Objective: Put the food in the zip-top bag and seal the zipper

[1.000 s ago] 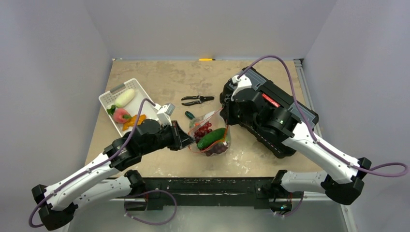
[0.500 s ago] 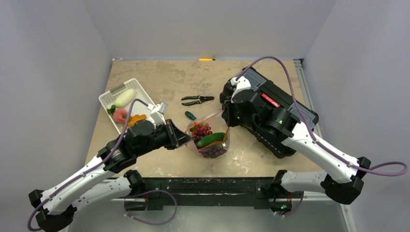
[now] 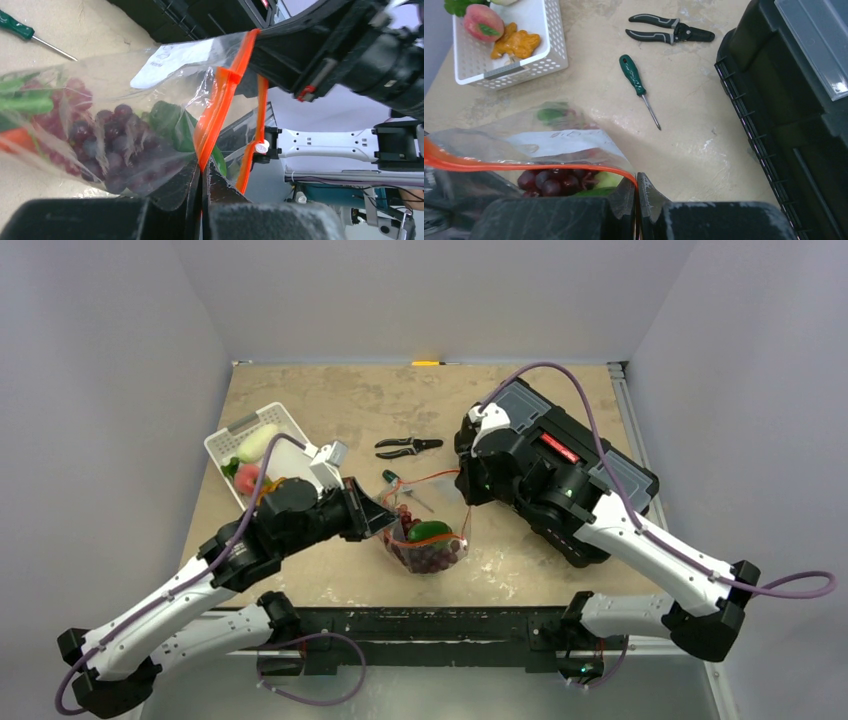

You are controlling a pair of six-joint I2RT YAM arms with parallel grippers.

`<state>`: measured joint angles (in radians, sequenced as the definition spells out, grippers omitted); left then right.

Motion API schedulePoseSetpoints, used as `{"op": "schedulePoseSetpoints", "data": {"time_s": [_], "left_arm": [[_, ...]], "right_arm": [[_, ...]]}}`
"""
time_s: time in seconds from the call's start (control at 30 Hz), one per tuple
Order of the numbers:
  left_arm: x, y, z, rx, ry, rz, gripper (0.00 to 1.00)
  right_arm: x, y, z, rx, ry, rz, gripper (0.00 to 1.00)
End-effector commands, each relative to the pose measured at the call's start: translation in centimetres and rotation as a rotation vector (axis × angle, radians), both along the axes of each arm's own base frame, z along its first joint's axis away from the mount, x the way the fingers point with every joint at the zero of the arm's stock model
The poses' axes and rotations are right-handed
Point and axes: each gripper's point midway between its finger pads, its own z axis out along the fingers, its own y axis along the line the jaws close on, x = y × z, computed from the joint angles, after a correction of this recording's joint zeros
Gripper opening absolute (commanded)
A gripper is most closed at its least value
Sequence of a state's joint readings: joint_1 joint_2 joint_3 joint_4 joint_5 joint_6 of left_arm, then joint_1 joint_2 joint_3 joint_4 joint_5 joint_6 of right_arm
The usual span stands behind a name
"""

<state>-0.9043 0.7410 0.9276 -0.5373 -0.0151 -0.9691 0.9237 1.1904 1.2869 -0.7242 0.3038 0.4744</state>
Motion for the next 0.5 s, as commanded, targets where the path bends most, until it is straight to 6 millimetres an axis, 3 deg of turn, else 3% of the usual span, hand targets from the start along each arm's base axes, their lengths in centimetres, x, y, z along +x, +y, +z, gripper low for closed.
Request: {"op": "schedulePoseSetpoints", "data": {"time_s": [0.0,0.07,0.27,0.47], "left_arm": [[0.3,-0.8,-2.8,-0.041,0.072,0.022,0.0],[0.4,-0.8,-3.7,-0.073,0.087,0.043,0.0],[1.5,0.1,-1.7,-0.026,0.024,0.091,0.0],[1.7,0.4,-1.7,0.077,-0.015,0.061,0.0]], "right_arm": [[0.0,0.1,5.7,0.133,-0.111,0.024,0.0],[-0.4,0.9,5.0,0.155,-0.097,0.064,0.0],[0.0,2.3,1.1,0.103,-0.026,0.08,0.0],[-0.1,2.3,2.1,0.132,-0.053,0.085,0.0]]}}
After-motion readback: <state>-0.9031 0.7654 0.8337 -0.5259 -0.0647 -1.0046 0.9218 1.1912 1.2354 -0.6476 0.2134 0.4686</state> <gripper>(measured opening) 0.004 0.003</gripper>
